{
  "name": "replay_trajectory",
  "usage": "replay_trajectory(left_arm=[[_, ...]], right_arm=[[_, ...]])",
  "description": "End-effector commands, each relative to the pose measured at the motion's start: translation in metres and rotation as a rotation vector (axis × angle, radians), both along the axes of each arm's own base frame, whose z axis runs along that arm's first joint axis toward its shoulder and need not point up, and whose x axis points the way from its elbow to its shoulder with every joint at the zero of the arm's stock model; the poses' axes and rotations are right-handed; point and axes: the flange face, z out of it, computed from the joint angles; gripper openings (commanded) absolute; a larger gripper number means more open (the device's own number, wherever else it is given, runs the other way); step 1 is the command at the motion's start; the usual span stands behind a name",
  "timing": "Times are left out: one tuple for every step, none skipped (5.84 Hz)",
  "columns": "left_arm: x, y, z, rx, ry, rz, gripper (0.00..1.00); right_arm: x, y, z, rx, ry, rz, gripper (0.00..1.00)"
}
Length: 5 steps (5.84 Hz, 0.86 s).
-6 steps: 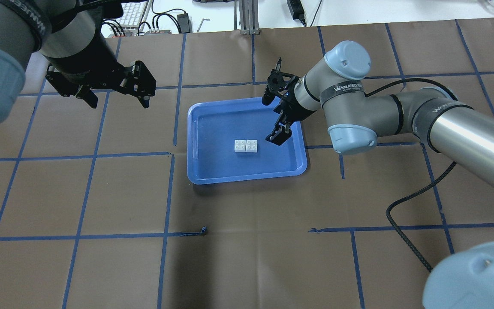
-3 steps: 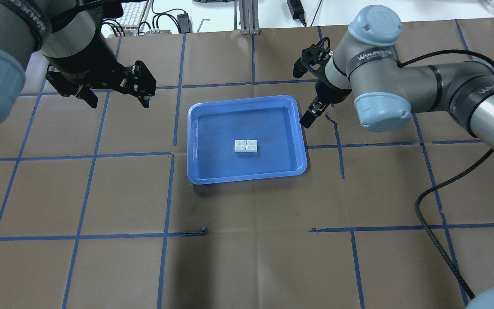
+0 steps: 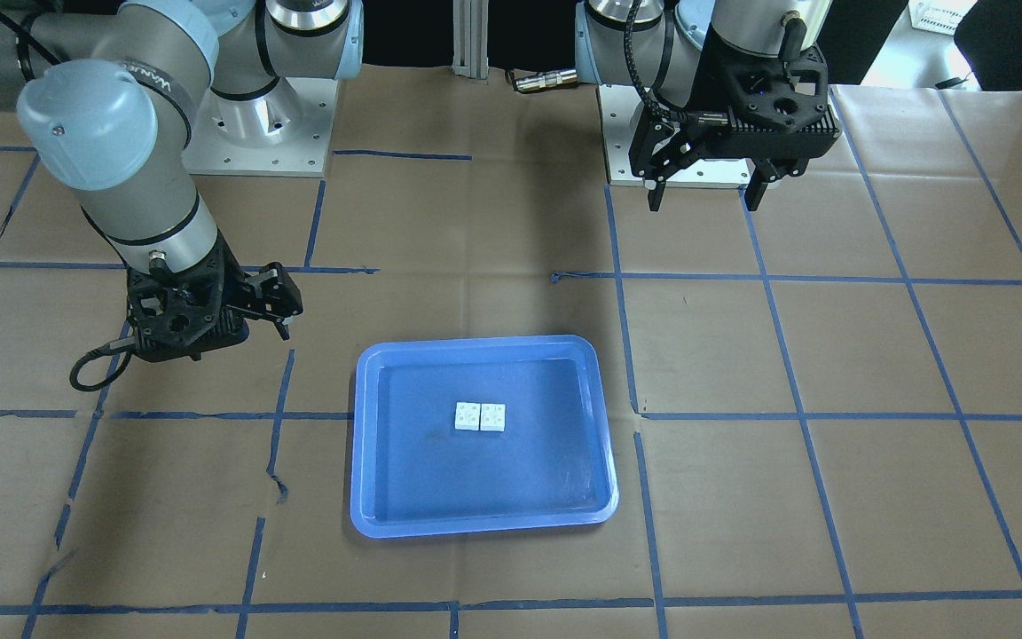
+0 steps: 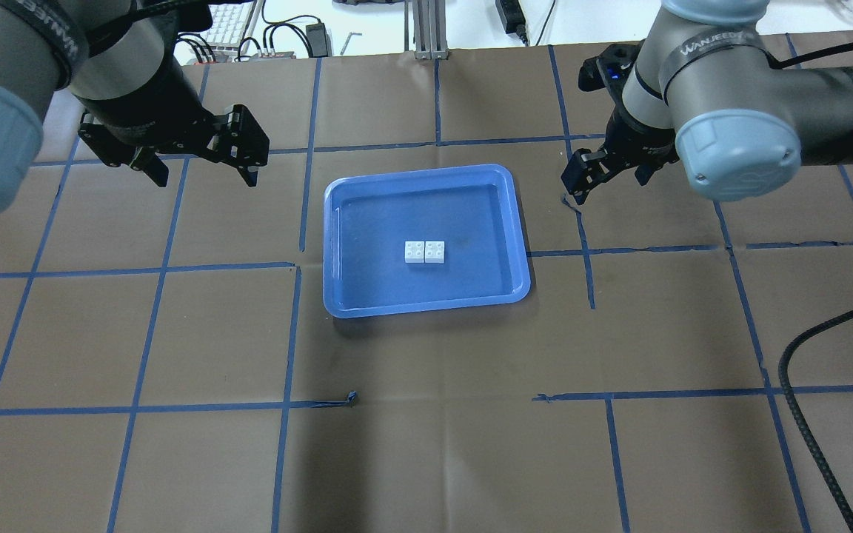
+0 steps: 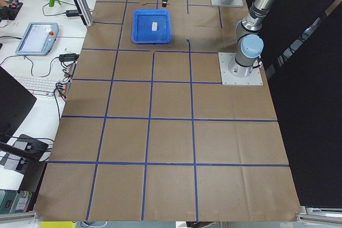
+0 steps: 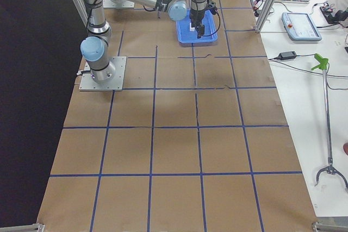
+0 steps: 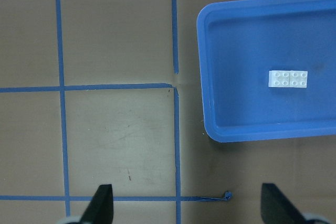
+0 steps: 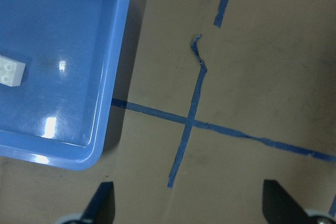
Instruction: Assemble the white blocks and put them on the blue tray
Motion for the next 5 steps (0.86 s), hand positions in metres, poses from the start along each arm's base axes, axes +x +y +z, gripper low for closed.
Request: replay_trajectory(left_arm=[[0.000, 0.000, 0.000, 0.000, 0.000, 0.000, 1.00], [0.000, 0.000, 0.000, -0.001, 0.000, 0.000, 1.00], [0.000, 0.000, 0.000, 0.000, 0.000, 0.000, 1.00], [0.000, 0.000, 0.000, 0.000, 0.000, 0.000, 1.00], [0.000, 0.000, 0.000, 0.000, 0.000, 0.000, 1.00]], right_arm=[[0.001, 0.010, 0.059, 0.076, -0.003, -0.129, 1.00], [0.001, 0.017, 0.080, 0.088, 0.004, -0.147, 1.00], [0.002, 0.035, 0.105, 0.082, 0.007, -0.193, 1.00], [0.002, 0.038, 0.111, 0.072, 0.006, -0.195, 1.00], [0.002, 0.038, 0.111, 0.071, 0.006, -0.195, 1.00]])
